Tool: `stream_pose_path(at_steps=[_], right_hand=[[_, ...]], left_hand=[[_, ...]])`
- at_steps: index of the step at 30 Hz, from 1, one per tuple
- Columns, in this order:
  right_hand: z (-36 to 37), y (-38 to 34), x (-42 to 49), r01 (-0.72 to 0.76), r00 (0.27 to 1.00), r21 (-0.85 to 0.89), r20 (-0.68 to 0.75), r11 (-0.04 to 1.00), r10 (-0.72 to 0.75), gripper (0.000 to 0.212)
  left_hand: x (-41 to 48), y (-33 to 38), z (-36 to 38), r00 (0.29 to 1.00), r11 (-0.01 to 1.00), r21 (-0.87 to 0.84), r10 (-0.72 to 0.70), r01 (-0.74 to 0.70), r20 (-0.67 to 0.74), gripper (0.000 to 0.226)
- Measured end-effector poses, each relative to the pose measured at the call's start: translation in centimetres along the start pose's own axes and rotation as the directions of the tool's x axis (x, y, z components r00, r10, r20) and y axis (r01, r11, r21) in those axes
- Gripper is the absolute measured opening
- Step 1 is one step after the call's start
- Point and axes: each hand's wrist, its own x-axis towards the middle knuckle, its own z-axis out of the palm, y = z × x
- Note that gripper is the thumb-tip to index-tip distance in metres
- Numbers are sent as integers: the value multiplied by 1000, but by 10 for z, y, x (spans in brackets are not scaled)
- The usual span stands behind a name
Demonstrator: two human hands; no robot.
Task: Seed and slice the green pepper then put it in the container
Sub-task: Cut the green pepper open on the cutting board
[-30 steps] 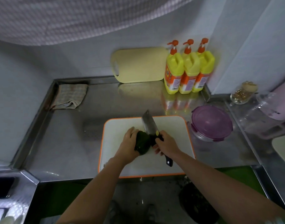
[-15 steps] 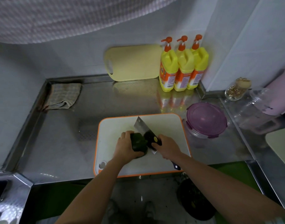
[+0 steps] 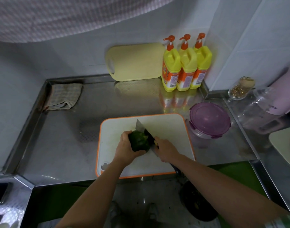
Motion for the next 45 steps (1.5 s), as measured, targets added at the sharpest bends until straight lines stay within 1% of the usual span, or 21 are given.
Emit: stream_pose_path(at_steps=[2,5,8,10,13,17,27,30,33,37,40,43,45], right_hand=[[0,3,1,9,998,-27,-55,1000,-11,28],[-11,2,-3,0,991,-50,-132,999,-7,16],[-25,2,-7,5,981,-7,-195,1000,-6,11],[-34,0,-10,15,977,16,-212,1000,-12,10],[-45,-5,-14,7,986,12,-166,1000,-5,5],[-47,-9,-17,-23,994,-26,-110,999,20,18],[-56,-15,-23,-102,994,39,-28,994,103,23],[-58,-16,-21,-111,994,78,-1,991,111,19],[-60,-19,-19,-115,993,90,31,989,113,6],[-59,-27,-13,-132,991,108,31,985,129,9],[-61,-27,-15,-144,988,127,64,981,137,16],[-68,-24,-20,-159,983,113,112,981,146,9],[-70,-27,-19,-164,981,93,118,982,152,4]], left_hand=[[1,4,2,1000,1000,13,-18,18,-1,88],[4,12,8,999,999,43,-32,32,7,81],[8,22,14,998,993,103,-65,64,6,79],[11,27,17,996,987,132,-88,87,2,77],[15,33,20,993,977,181,-118,116,-1,74],[16,37,23,991,964,232,-132,129,-4,70],[17,38,25,990,953,267,-141,140,-19,63],[16,37,25,990,953,270,-138,138,-20,62],[16,37,25,991,953,271,-135,136,-21,60],[16,39,25,990,954,267,-136,137,-20,59],[16,37,25,991,955,264,-136,135,-13,59],[17,36,25,991,954,271,-133,131,-9,59],[16,36,26,990,952,272,-139,138,-13,57]])
